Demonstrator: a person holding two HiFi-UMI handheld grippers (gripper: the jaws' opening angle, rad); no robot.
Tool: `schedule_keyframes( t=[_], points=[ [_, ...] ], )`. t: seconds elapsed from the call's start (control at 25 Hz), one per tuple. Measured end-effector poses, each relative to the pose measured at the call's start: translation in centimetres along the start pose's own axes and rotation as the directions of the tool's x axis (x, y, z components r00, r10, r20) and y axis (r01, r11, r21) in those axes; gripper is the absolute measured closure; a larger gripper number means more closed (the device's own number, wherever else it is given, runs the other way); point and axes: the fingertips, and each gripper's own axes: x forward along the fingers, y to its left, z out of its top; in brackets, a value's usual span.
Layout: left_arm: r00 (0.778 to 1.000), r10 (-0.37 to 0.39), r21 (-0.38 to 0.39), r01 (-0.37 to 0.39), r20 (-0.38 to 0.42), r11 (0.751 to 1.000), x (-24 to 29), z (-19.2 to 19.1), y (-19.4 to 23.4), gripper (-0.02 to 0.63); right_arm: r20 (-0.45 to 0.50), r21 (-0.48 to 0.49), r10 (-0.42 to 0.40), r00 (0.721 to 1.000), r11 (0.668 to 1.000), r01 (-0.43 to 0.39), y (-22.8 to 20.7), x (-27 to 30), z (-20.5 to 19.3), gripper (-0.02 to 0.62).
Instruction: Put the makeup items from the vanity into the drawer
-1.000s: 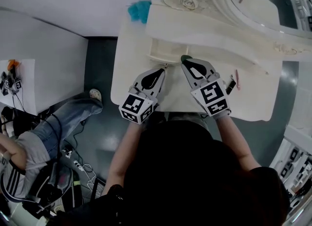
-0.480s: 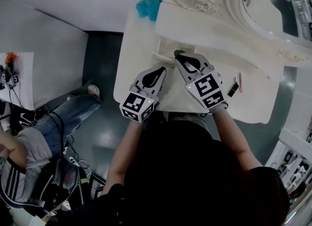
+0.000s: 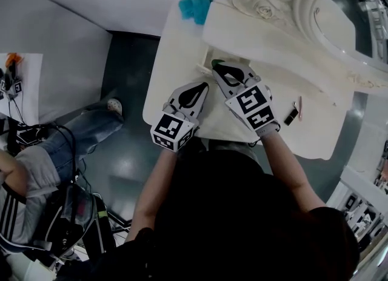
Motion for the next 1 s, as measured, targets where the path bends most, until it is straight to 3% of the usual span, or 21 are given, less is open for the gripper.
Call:
schedule_keyframes(
  t=[0.4, 0.68, 1.0],
  points=[
    [0.999, 0.035, -0.015, -0.035, 0.018, 0.999, -0.4, 0.1, 0.4, 0.594, -0.033, -0.022, 0.016, 0.999, 1.0, -0.017, 0.3, 0.5, 0.0, 0.554],
    [0.998, 0.045, -0.018, -0.044, 0.033, 0.999, -0.6, 0.2, 0.3, 0.594, -0.034, -0.104, 0.002, 0.999, 0.995, -0.005, 0.9, 0.8, 0.7, 0.554],
    [0.998, 0.051, -0.036, -0.051, 0.026, 0.998, -0.8, 0.2, 0.8, 0.594, -0.053, -0.103, 0.013, 0.999, 0.995, -0.018, 1.0, 1.3, 0.6, 0.555]
  ],
)
